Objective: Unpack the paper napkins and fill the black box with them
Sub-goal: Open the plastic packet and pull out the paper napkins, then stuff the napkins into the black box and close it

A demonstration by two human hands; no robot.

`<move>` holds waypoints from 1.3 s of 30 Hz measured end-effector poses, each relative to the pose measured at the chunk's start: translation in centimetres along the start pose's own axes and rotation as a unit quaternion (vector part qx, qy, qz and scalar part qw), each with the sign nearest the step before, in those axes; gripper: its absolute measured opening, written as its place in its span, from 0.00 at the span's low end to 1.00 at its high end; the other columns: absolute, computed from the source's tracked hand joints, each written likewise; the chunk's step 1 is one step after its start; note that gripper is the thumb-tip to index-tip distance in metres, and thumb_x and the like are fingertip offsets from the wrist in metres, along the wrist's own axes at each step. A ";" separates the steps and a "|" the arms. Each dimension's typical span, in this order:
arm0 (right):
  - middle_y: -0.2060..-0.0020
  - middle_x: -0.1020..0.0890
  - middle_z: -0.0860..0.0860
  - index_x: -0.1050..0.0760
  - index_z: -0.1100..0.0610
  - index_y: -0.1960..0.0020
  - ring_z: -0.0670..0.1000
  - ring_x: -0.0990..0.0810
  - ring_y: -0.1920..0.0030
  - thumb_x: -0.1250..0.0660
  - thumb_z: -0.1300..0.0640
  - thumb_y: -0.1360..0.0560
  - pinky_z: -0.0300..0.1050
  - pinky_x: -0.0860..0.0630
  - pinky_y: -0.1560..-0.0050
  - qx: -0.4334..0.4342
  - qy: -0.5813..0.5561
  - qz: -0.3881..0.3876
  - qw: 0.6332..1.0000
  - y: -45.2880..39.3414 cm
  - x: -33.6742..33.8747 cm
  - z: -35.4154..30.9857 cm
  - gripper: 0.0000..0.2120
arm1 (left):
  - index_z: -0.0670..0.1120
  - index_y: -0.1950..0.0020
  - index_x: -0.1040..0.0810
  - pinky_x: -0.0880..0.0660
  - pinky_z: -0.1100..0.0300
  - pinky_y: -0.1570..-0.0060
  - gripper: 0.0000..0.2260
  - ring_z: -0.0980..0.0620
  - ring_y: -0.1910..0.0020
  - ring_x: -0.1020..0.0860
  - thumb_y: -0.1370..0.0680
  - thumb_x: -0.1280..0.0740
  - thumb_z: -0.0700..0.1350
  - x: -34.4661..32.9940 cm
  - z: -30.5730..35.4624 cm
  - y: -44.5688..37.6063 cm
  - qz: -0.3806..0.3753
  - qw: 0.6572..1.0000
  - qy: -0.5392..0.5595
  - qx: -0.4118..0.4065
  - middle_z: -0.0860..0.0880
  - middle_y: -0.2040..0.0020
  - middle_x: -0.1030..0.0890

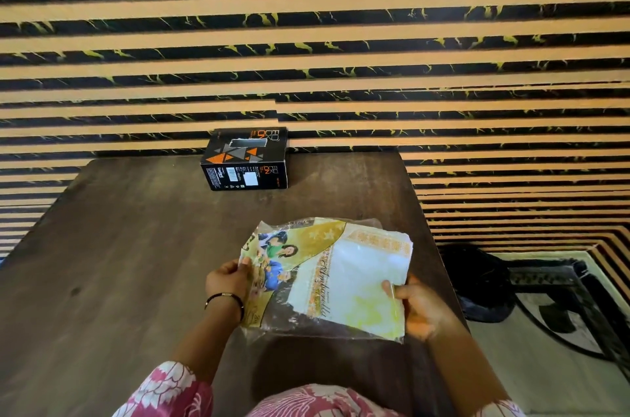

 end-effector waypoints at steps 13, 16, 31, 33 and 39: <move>0.40 0.21 0.58 0.32 0.57 0.33 0.59 0.17 0.50 0.35 0.62 0.30 0.58 0.18 0.59 0.084 -0.221 0.087 0.968 1.2 1.0 1.5 0.25 | 0.36 0.41 0.24 0.28 0.51 0.45 0.15 0.41 0.53 0.25 0.23 0.37 0.45 2.8 -1.6 0.0 0.104 0.989 0.066 0.077 0.36 0.44 0.21; 0.45 0.20 0.55 0.31 0.57 0.34 0.56 0.16 0.56 0.40 0.63 0.24 0.54 0.18 0.62 0.099 -0.266 0.137 0.949 1.5 0.2 3.1 0.18 | 0.36 0.43 0.23 0.27 0.48 0.45 0.16 0.38 0.51 0.24 0.24 0.37 0.47 3.5 -2.7 0.0 0.112 0.987 0.045 0.101 0.35 0.45 0.21; 0.60 0.16 0.61 0.27 0.66 0.45 0.58 0.16 0.60 0.41 0.59 0.22 0.51 0.17 0.66 -0.043 -0.244 0.133 0.960 3.8 -7.0 10.1 0.12 | 0.41 0.55 0.22 0.34 0.54 0.58 0.10 0.45 0.59 0.30 0.24 0.40 0.43 10.1 -7.5 0.2 0.227 0.967 0.102 0.055 0.37 0.59 0.25; 0.60 0.15 0.62 0.27 0.66 0.44 0.58 0.15 0.63 0.42 0.61 0.22 0.49 0.17 0.66 -0.075 -0.221 0.109 0.966 3.7 -9.2 12.1 0.11 | 0.39 0.47 0.22 0.31 0.54 0.55 0.10 0.45 0.56 0.27 0.25 0.39 0.40 11.1 -8.0 -0.3 0.220 0.971 0.091 0.037 0.37 0.53 0.21; 0.50 0.19 0.53 0.23 0.55 0.48 0.54 0.20 0.49 0.38 0.67 0.25 0.48 0.23 0.50 0.064 0.074 0.092 0.991 2.3 -16.9 13.1 0.11 | 0.39 0.33 0.36 0.37 0.49 0.34 0.25 0.39 0.35 0.34 0.28 0.33 0.36 14.7 -7.1 -0.4 0.153 0.963 -0.089 -0.205 0.35 0.32 0.36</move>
Point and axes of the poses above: each hand's wrist, its own y-axis away from the middle knuckle, its own x-axis out of the back of the hand, z = x × y, the point moved 3 cm from there along -y, towards the middle knuckle
